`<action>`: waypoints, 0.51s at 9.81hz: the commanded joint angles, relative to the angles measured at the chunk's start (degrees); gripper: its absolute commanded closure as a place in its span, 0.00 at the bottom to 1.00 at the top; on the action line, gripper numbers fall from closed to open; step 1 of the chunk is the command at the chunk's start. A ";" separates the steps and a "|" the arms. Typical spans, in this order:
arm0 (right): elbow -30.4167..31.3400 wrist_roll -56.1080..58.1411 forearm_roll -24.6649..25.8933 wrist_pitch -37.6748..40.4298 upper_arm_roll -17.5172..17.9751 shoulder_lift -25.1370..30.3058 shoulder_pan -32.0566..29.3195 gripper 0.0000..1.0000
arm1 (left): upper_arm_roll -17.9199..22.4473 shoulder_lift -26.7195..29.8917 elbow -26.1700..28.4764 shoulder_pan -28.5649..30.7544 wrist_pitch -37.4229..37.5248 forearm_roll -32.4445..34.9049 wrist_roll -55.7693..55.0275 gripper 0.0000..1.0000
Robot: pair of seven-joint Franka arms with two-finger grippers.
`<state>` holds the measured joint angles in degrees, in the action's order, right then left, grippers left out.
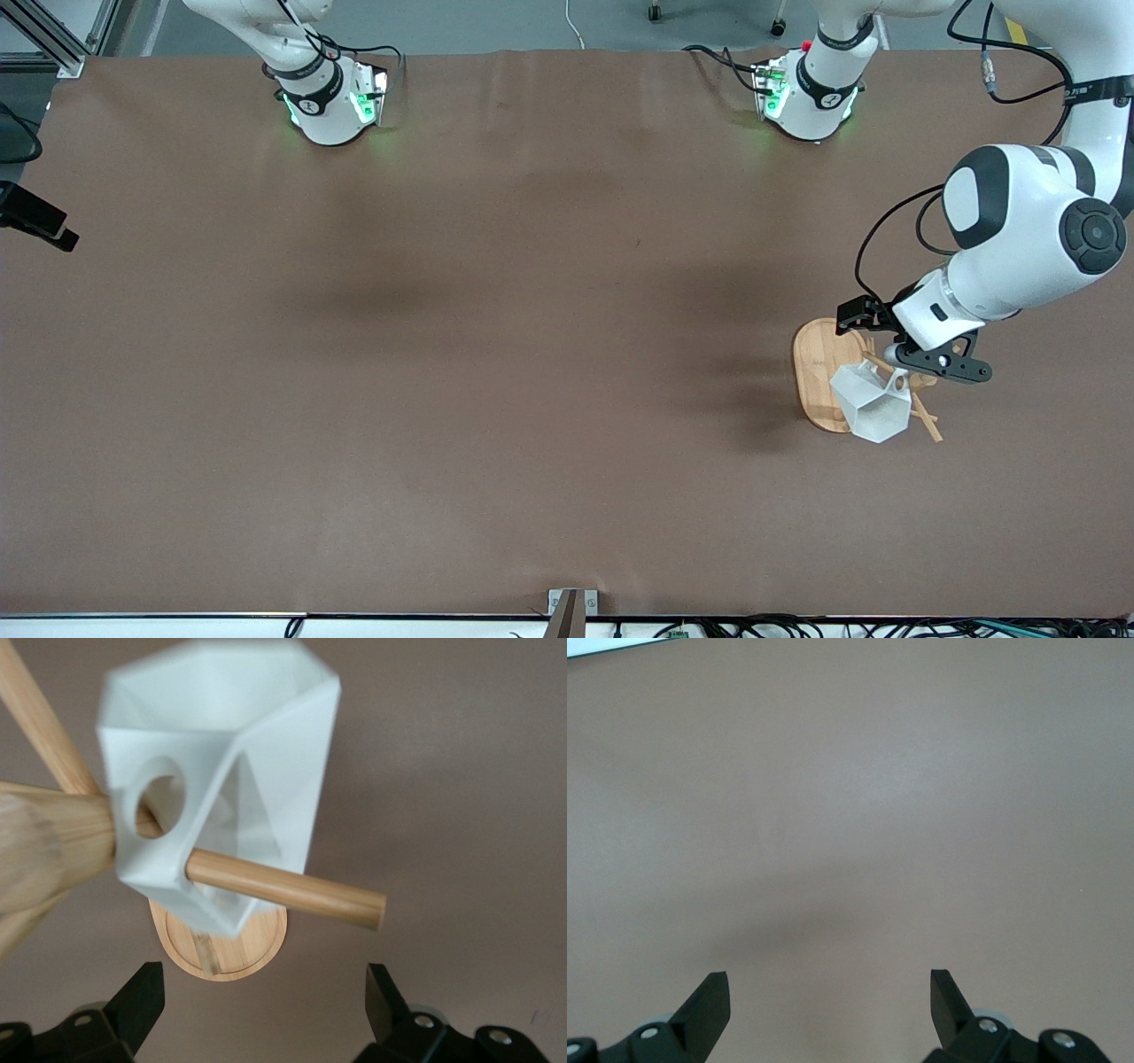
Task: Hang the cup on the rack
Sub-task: 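Open the left gripper to release the cup on the peg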
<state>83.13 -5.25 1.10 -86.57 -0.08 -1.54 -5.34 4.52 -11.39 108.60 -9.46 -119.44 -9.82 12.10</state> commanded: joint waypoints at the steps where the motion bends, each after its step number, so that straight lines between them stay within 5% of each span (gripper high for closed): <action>1: 1.33 -0.29 -1.01 -0.53 0.26 1.45 -0.47 0.00 | 0.40 2.85 0.13 -0.99 2.78 -0.47 -5.90 0.00; 5: 1.42 -0.29 -1.01 -0.53 0.26 1.45 -0.55 0.00 | -2.57 5.68 -10.47 1.53 17.17 1.73 -13.04 0.00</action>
<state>83.13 -5.25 1.09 -86.77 -0.13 -1.54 -5.41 3.84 -4.69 102.14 -9.97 -106.97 -9.36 1.41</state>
